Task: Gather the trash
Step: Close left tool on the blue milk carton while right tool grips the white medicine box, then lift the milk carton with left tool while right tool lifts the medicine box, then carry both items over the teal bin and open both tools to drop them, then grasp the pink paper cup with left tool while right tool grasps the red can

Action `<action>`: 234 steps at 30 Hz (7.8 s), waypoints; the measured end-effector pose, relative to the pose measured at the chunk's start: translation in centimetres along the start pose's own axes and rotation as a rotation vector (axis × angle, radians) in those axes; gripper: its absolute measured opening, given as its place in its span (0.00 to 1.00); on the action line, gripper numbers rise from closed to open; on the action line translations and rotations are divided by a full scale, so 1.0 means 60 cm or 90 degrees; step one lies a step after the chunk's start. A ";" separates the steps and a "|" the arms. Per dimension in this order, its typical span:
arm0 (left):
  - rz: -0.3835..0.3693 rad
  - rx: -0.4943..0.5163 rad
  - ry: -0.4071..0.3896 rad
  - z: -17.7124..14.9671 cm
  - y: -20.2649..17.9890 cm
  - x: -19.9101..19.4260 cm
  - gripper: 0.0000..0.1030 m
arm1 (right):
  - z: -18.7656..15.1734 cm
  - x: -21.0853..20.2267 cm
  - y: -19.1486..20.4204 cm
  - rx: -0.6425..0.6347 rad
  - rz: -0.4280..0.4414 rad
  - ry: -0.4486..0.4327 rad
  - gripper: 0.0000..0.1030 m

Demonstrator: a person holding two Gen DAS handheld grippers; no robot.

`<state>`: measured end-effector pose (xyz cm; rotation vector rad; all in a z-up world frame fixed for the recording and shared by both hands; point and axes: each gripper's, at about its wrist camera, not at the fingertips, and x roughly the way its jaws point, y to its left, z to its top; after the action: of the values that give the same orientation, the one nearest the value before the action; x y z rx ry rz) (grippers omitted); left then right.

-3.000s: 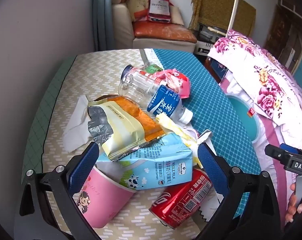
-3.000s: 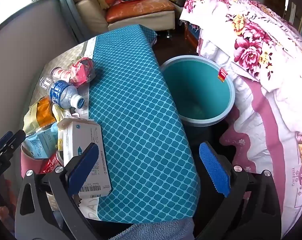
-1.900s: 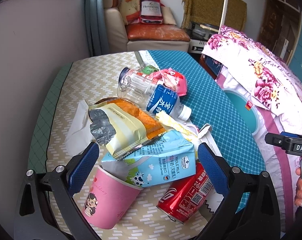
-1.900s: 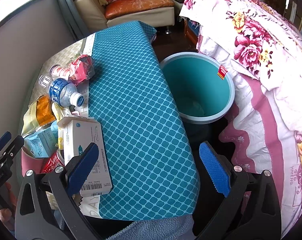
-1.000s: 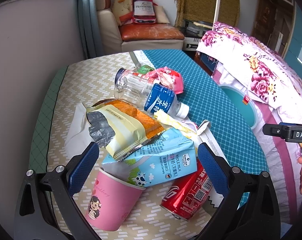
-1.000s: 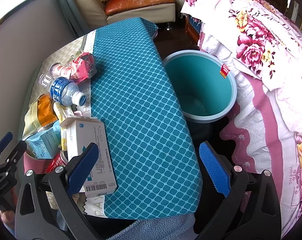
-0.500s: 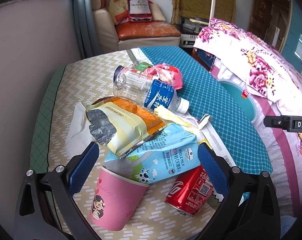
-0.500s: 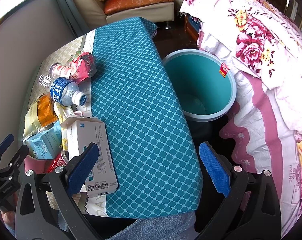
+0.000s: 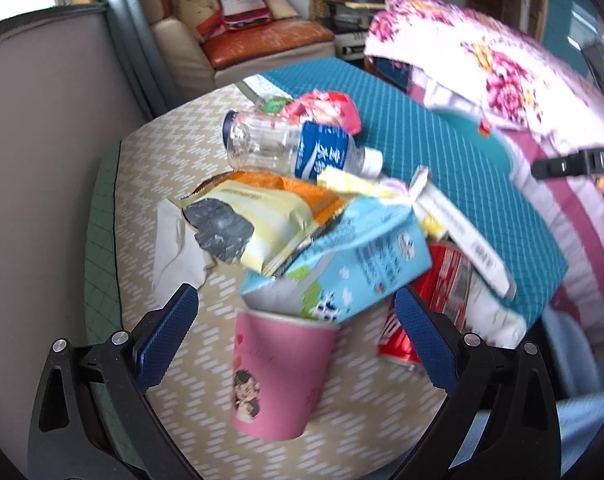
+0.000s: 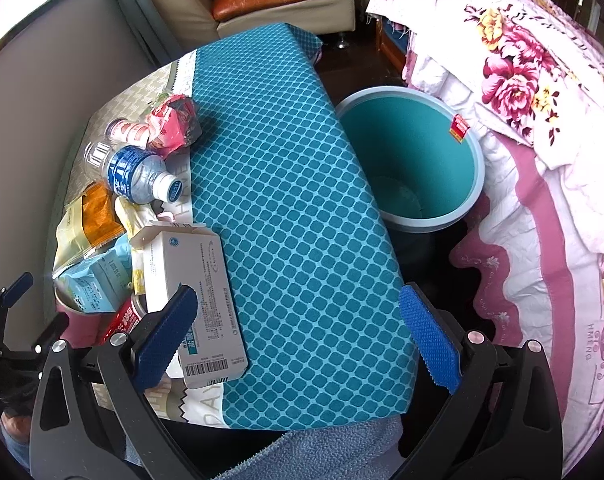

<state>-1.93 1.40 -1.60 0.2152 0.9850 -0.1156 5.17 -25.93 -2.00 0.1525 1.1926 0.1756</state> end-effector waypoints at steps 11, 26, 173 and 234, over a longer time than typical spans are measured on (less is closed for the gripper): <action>0.000 0.151 0.047 0.005 -0.042 0.038 0.76 | -0.001 0.022 -0.005 0.013 0.014 0.019 0.94; 0.029 0.257 0.070 0.019 -0.078 0.105 0.86 | 0.001 0.054 -0.010 0.028 0.029 0.051 0.94; -0.245 0.001 0.095 0.361 -0.314 0.248 0.88 | 0.178 0.080 -0.325 0.238 0.087 -0.083 0.27; -0.188 -0.057 0.094 -0.088 0.056 0.027 0.94 | -0.062 0.140 0.198 0.014 0.191 0.260 0.75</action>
<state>-4.66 5.91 -5.34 -0.0054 1.1623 -0.3287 4.07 -12.45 -8.48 0.3258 1.5754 0.4740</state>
